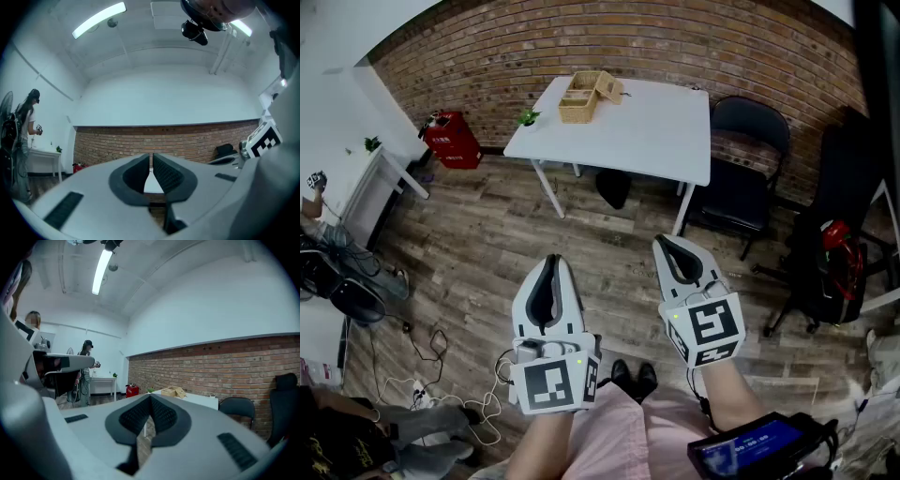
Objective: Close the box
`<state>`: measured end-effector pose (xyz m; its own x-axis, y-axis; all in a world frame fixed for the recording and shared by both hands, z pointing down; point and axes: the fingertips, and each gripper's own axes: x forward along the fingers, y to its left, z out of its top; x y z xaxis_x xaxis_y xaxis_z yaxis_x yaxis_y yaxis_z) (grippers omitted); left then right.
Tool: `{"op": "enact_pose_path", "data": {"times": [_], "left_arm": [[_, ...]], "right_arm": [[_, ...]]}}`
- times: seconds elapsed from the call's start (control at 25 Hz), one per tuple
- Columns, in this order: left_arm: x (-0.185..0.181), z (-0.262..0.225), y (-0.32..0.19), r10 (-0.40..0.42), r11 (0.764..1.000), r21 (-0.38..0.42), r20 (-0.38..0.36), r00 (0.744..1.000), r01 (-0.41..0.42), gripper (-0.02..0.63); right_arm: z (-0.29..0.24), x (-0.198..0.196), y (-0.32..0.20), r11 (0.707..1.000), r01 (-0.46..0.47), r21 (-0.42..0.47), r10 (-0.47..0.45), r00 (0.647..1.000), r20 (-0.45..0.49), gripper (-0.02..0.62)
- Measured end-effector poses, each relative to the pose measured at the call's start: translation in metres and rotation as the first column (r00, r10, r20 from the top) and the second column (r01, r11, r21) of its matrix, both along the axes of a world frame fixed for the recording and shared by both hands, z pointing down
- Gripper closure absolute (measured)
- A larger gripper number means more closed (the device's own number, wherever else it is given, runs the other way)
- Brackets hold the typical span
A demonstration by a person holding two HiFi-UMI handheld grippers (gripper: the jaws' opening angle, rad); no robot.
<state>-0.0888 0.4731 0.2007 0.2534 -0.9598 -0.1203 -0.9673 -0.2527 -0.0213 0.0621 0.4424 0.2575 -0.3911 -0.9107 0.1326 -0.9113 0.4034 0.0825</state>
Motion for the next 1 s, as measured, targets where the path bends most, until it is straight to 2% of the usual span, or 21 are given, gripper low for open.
{"op": "enact_pose_path", "data": {"times": [0.28, 0.48, 0.52, 0.56, 0.6, 0.72, 0.84, 1.0], "left_arm": [[0.001, 0.002, 0.012, -0.005, 0.999, -0.033, 0.000, 1.000, 0.005, 0.578], [0.004, 0.002, 0.018, -0.005, 1.000, -0.017, -0.018, 1.000, 0.005, 0.575], [0.003, 0.003, 0.020, -0.001, 1.000, -0.012, -0.027, 1.000, 0.001, 0.558], [0.004, 0.004, 0.022, 0.000, 1.000, -0.009, -0.035, 0.999, -0.001, 0.509], [0.005, 0.005, 0.024, -0.002, 1.000, -0.006, -0.040, 0.999, 0.002, 0.476], [0.006, 0.010, 0.031, -0.029, 1.000, -0.007, -0.044, 0.999, 0.029, 0.473], [0.006, 0.019, 0.031, -0.049, 0.998, -0.030, -0.042, 0.998, 0.048, 0.474], [0.015, 0.021, 0.003, -0.062, 0.997, -0.051, -0.032, 0.998, 0.060, 0.474]], "right_arm": [[0.003, 0.000, 0.013, 0.999, 0.012, -0.035, -0.012, 1.000, 0.001, 0.598], [0.002, 0.007, 0.016, 1.000, 0.017, -0.013, -0.017, 0.998, 0.060, 0.593], [0.003, 0.005, 0.017, 0.999, 0.029, -0.016, -0.028, 0.998, 0.064, 0.505], [0.004, 0.005, 0.018, 0.999, 0.040, -0.016, -0.039, 0.997, 0.061, 0.427], [0.004, 0.006, 0.019, 0.999, 0.046, -0.011, -0.045, 0.997, 0.055, 0.428], [0.005, 0.013, 0.021, 0.999, 0.051, 0.009, -0.051, 0.998, 0.031, 0.434], [0.012, 0.019, 0.018, 0.999, 0.048, -0.011, -0.047, 0.998, 0.029, 0.431], [0.016, 0.032, -0.010, 0.999, 0.046, -0.028, -0.045, 0.998, 0.033, 0.431]]}}
